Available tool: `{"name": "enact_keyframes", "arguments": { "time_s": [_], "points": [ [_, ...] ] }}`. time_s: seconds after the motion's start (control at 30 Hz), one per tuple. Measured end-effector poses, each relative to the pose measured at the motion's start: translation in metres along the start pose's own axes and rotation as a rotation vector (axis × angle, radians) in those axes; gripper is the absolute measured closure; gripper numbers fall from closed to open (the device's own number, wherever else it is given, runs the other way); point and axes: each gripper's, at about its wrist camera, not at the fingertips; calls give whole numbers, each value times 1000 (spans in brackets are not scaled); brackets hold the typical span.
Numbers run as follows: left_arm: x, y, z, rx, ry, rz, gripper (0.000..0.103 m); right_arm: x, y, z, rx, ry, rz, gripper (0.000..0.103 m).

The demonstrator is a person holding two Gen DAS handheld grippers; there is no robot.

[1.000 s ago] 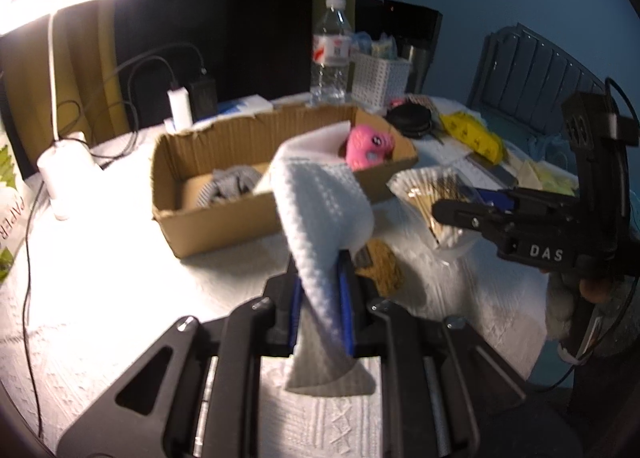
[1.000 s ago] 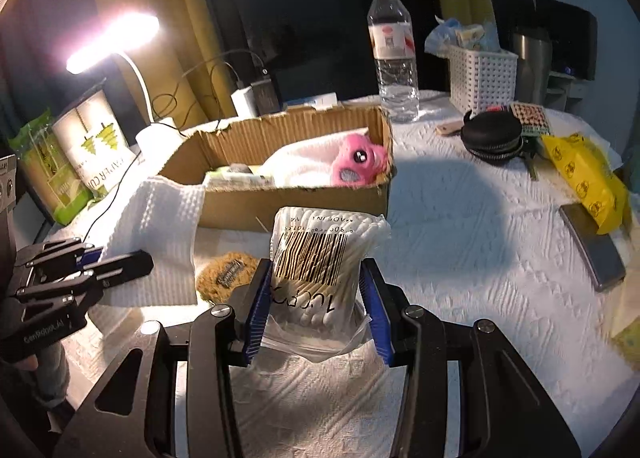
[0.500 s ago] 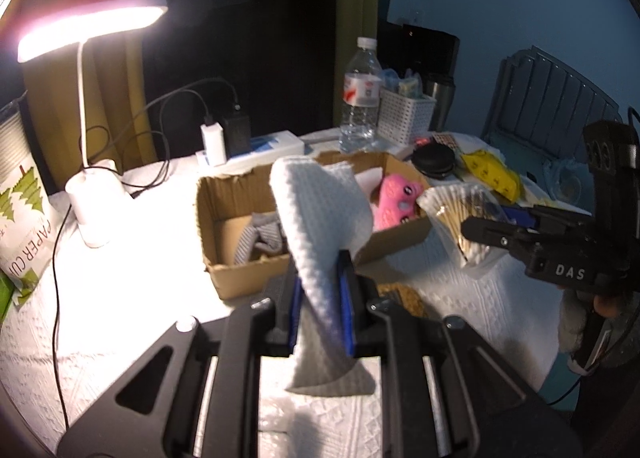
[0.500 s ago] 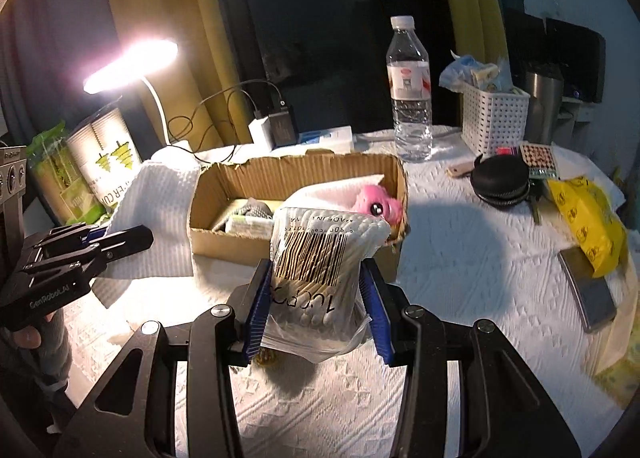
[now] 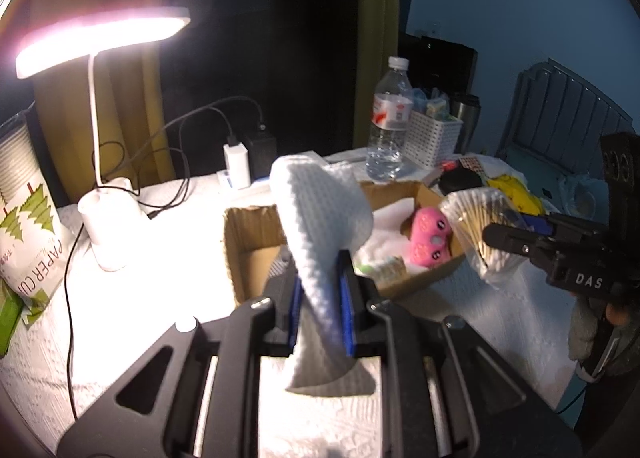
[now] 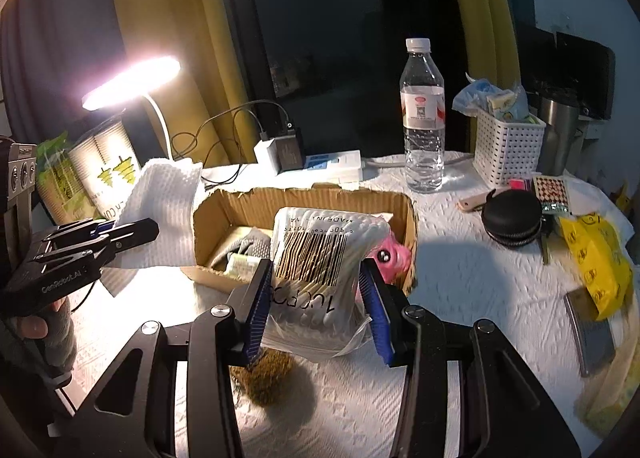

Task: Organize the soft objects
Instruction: 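Carry the swab bag into the box with the right tool while the left tool drops the towel in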

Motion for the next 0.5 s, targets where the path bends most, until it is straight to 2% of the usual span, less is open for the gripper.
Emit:
{"name": "enact_keyframes", "arguments": {
  "time_s": [0.3,0.5],
  "points": [
    [23,3,7,-5,4,5,86,18,-8,10,7,-10,12,57],
    [41,-6,13,7,15,-22,86,29,-16,16,14,-20,22,57]
  ]
}}
Point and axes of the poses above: each gripper's, at about its wrist camera, not at the fingertips, and x roughly the way its jaws point, y to its left, z to its top, and after that the axes turned 9 degrees about -y, right-handed
